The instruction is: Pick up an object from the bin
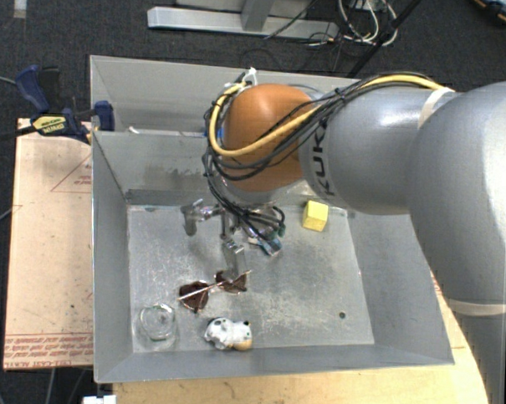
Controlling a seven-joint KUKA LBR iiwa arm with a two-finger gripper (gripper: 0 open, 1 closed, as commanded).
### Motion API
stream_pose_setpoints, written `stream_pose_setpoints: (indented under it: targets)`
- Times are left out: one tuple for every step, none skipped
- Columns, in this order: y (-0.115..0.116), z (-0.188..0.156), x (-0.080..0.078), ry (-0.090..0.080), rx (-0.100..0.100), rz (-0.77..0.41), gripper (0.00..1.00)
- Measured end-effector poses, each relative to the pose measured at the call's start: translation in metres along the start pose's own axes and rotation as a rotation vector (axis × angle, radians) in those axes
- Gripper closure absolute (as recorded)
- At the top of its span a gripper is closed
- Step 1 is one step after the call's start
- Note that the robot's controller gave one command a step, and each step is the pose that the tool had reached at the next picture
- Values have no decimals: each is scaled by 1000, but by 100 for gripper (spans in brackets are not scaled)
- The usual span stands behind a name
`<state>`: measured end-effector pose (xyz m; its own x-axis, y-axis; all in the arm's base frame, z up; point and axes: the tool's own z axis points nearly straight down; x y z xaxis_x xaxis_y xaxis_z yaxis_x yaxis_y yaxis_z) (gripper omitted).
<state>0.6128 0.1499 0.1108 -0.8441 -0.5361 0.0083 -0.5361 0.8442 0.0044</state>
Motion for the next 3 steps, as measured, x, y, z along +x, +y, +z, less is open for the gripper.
stream_pose_setpoints:
  targets:
    - [10, -31, -30, -18, 9, -32, 0]
    - [14, 16, -49, -18, 8, -159, 0]
    - [-22, 13, 8, -6, 2, -223, 0]
